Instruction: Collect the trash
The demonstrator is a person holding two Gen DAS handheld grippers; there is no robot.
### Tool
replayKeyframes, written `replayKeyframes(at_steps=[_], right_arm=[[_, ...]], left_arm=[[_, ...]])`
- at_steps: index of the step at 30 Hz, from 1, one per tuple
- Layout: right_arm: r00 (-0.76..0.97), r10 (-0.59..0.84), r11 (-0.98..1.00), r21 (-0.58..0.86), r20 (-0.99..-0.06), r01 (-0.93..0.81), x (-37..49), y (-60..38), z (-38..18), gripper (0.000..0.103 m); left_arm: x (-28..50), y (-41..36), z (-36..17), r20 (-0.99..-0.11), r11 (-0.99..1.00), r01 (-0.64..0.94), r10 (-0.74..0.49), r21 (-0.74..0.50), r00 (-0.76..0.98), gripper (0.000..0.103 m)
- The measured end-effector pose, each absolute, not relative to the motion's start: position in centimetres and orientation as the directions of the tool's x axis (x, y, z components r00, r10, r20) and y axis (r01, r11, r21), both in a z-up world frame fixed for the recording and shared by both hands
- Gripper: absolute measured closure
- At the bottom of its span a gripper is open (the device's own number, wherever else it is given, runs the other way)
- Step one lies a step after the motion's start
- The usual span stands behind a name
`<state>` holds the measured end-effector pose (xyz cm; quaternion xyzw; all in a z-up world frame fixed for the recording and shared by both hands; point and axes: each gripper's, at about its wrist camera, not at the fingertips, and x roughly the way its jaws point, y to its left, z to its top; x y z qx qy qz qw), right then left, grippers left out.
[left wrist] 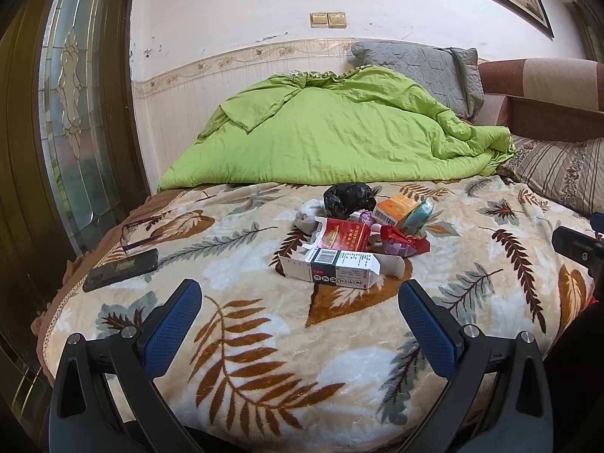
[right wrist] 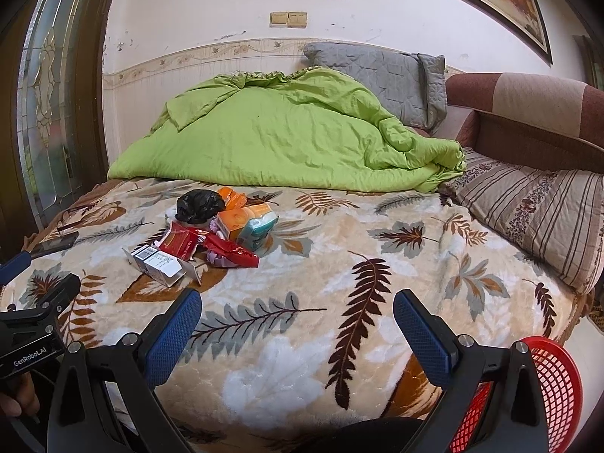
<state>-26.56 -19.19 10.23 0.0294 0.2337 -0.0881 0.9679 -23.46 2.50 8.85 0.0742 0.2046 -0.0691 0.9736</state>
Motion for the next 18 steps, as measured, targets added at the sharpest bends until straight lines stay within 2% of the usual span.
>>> replayKeyframes(at_steps=[5,9,11,13,15,18], right_arm=[[0.876,-0.043,0.993,0.078,-0.480,0.092,-25.8,-19.4,10.3,0.002],[0.847,0.113,0.992,0.114,-0.519,-0.062,-24.2,-17.9,9.9,0.012],[0.827,0.152,0.987,0.122,-0.542,-0.102,-23.2,-17.3,9.6,0.015],[0.804,0.188,0.981,0.144,-0.564,-0.129,-21.7,-16.8,9.2,0.017],[0.789,0.200,0.979,0.156,-0.580,-0.133,-20.4,-16.7,9.0,0.021],[0.770,0.224,0.969,0.220,-0.597,-0.112,-18.3,-17.6,8.7,0.024]], left_arm=[[-21.9,3.0,8.8,-0.469,0.979,0.191,-0.134,0.076,0.873,0.000],[-19.3,3.7,8.7,-0.526,0.981,0.190,-0.148,0.026,0.837,0.000],[-18.2,4.2,8.2,-0.559,0.983,0.185,-0.156,-0.004,0.815,0.005],[-16.9,4.9,7.3,-0.603,0.985,0.169,-0.161,-0.043,0.781,0.020],[-15.8,5.6,6.6,-0.652,0.981,0.160,-0.194,-0.113,0.733,0.024],[-14.3,6.3,6.2,-0.678,0.972,0.137,-0.232,-0.192,0.697,0.030]])
